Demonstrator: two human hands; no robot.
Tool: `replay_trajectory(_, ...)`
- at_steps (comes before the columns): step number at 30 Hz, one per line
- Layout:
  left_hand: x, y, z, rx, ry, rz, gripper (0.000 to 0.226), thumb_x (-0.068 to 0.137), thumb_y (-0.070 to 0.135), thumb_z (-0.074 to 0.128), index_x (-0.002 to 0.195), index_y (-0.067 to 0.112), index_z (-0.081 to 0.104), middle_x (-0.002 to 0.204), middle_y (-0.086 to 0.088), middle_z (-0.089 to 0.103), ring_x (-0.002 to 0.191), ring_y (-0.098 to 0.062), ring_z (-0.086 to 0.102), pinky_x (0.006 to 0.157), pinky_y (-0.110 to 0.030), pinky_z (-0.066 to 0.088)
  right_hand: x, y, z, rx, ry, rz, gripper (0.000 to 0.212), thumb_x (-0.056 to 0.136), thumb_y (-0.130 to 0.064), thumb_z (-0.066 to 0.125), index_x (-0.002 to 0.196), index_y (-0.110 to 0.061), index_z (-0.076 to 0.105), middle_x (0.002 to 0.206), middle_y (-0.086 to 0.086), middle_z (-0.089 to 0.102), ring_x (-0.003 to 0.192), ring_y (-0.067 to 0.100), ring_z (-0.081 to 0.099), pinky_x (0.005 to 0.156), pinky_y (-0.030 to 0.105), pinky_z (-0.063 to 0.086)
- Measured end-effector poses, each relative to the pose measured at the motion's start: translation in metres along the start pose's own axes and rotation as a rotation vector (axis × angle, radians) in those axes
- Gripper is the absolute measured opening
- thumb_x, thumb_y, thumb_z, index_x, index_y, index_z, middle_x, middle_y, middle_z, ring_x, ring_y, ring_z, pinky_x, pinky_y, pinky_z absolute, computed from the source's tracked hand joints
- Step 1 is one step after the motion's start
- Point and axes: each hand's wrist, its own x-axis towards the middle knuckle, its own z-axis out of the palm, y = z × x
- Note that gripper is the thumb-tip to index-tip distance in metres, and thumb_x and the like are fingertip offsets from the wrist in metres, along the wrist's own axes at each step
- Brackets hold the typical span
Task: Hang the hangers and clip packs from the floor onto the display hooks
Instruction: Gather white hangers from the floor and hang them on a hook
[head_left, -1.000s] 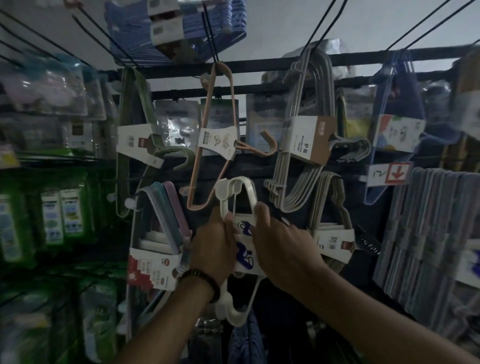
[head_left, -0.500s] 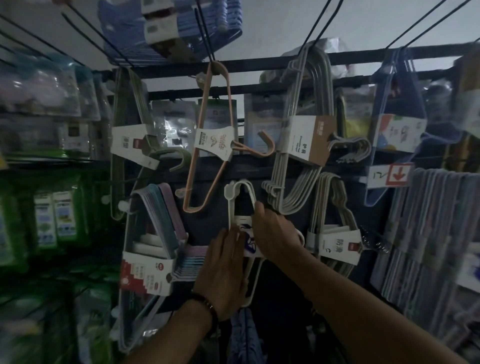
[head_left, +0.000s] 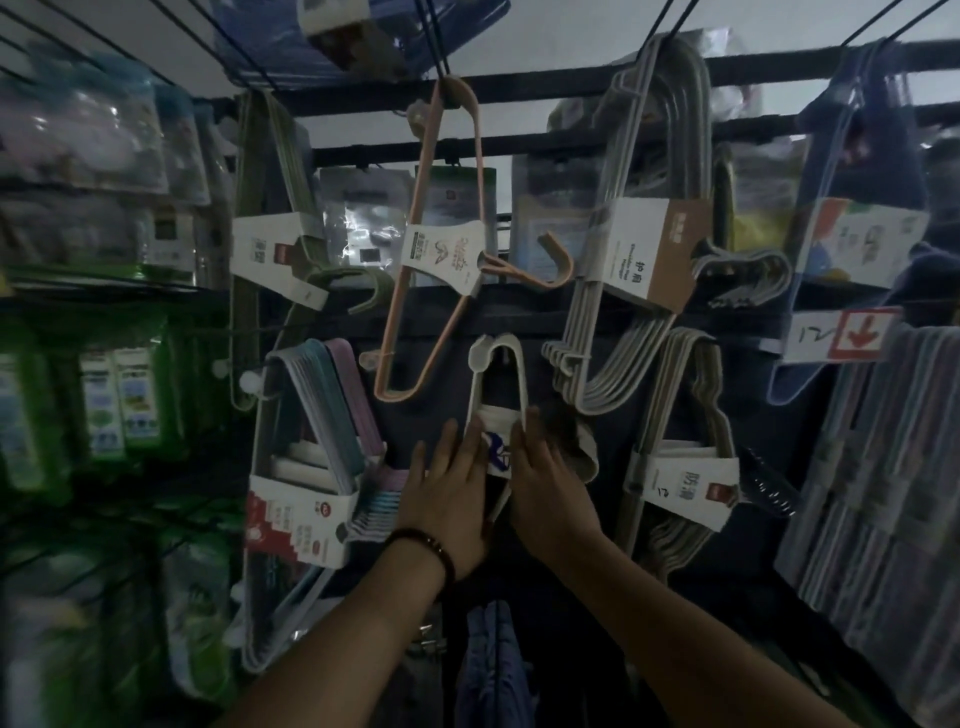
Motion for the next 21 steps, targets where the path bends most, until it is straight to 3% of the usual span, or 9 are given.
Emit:
replay_trajectory(3, -0.013, -0.001, -0.01, 0.012, -0.001, -0.007, 0.095, 0.095, 0.048, 0.059, 0.167, 0.013, 0.009, 0.175, -0.001, -0.015, 0.16, -0.03, -0.021, 0.129, -0.06, -0.001, -0.005, -0.007, -0.009, 0.064, 0.029, 0.0, 0.084, 0.103, -0.021, 0.054, 0.165, -0.004, 0.0, 0.171, 0.024, -0.017, 0.161, 0.037, -0.002, 0.129, 0.042, 0.022)
replay_trajectory(6, -0.046, -0.001, -0.024, -0.097, 0.059, -0.021, 0.075, 0.091, 0.041, 0.061, 0.158, 0.017, 0.039, 0.175, -0.004, 0.012, 0.162, -0.029, -0.006, 0.131, -0.055, 0.004, -0.023, -0.021, -0.004, 0.216, 0.257, 0.001, 0.067, 0.099, -0.03, 0.051, 0.159, -0.006, 0.035, 0.168, 0.029, 0.018, 0.156, 0.045, 0.022, 0.122, 0.055, 0.033)
replay_trajectory(9, -0.108, -0.004, -0.026, -0.223, 0.276, -0.099, 0.039, 0.091, 0.036, 0.058, 0.128, 0.024, 0.065, 0.149, 0.0, 0.053, 0.144, -0.03, 0.039, 0.117, -0.049, 0.039, -0.052, -0.043, 0.015, 0.302, 0.474, -0.045, 0.043, 0.096, -0.026, 0.061, 0.137, -0.011, 0.062, 0.152, 0.023, 0.044, 0.142, 0.046, 0.041, 0.109, 0.056, 0.041)
replay_trajectory(11, -0.163, -0.009, -0.01, -0.272, 0.292, -0.228, 0.03, 0.09, 0.038, 0.055, 0.116, 0.028, 0.065, 0.127, 0.004, 0.06, 0.122, -0.027, 0.052, 0.102, -0.044, 0.05, -0.075, -0.064, 0.031, 0.389, 0.456, -0.059, 0.034, 0.091, -0.018, 0.068, 0.124, -0.014, 0.067, 0.137, 0.014, 0.053, 0.126, 0.04, 0.052, 0.098, 0.05, 0.045)
replay_trajectory(13, -0.226, -0.015, 0.016, -0.331, 0.165, -0.381, 0.028, 0.088, 0.041, 0.055, 0.112, 0.031, 0.063, 0.117, 0.005, 0.062, 0.111, -0.027, 0.056, 0.093, -0.044, 0.054, -0.102, -0.092, 0.048, 0.569, 0.325, -0.111, 0.028, 0.09, -0.015, 0.068, 0.118, -0.016, 0.068, 0.122, 0.007, 0.058, 0.109, 0.031, 0.06, 0.089, 0.041, 0.051)
replay_trajectory(15, -0.296, -0.015, 0.041, -0.4, -0.071, -0.545, 0.026, 0.092, 0.044, 0.055, 0.114, 0.033, 0.063, 0.115, 0.006, 0.064, 0.108, -0.026, 0.06, 0.09, -0.041, 0.054, -0.134, -0.127, 0.069, 0.682, 0.116, -0.185, 0.018, 0.095, -0.018, 0.066, 0.113, -0.02, 0.067, 0.112, 0.001, 0.063, 0.096, 0.023, 0.063, 0.079, 0.035, 0.053)
replay_trajectory(18, -0.412, -0.007, 0.077, -0.504, -0.451, -0.709, 0.034, 0.107, 0.046, 0.047, 0.139, 0.036, 0.054, 0.138, 0.01, 0.058, 0.126, -0.021, 0.057, 0.105, -0.036, 0.049, -0.195, -0.179, 0.115, 0.729, -0.152, -0.293, 0.006, 0.099, -0.023, 0.067, 0.105, -0.022, 0.067, 0.1, -0.002, 0.066, 0.079, 0.017, 0.061, 0.065, 0.029, 0.046)
replay_trajectory(21, -0.524, 0.007, 0.092, -0.563, -0.602, -0.82, 0.023, 0.106, 0.041, 0.048, 0.124, 0.033, 0.061, 0.12, 0.006, 0.067, 0.108, -0.023, 0.065, 0.089, -0.036, 0.054, -0.268, -0.226, 0.17, 0.633, -0.561, -0.364, 0.019, 0.106, -0.034, 0.055, 0.112, -0.018, 0.062, 0.101, 0.006, 0.065, 0.082, 0.027, 0.061, 0.067, 0.041, 0.049)
